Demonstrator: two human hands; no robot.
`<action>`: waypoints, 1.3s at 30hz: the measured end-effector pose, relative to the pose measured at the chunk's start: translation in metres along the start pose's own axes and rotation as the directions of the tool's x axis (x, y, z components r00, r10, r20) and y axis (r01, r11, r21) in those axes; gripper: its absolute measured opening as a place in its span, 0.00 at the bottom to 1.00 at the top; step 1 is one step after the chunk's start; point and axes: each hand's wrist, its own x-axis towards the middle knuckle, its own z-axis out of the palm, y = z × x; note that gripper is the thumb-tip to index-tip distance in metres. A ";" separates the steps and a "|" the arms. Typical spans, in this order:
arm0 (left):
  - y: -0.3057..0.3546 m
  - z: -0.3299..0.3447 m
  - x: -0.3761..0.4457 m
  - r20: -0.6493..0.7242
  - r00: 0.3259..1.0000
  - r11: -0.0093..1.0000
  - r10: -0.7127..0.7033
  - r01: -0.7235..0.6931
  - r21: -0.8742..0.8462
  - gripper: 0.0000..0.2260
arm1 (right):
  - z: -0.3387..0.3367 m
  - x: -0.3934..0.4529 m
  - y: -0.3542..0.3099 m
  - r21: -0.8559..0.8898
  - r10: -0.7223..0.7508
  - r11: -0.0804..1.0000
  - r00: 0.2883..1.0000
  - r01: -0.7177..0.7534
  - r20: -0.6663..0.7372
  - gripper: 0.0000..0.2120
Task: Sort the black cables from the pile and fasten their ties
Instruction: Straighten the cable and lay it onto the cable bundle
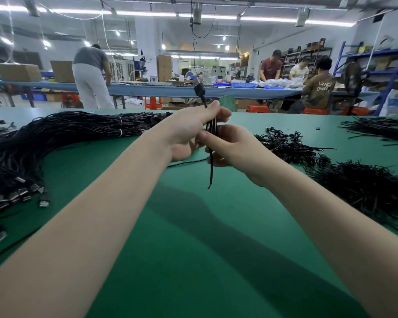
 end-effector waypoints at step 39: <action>-0.127 0.024 0.005 0.095 0.905 0.054 0.414 -0.128 0.990 0.09 | -0.134 -0.014 0.026 -0.926 0.169 -0.326 0.975 0.193 0.143 0.16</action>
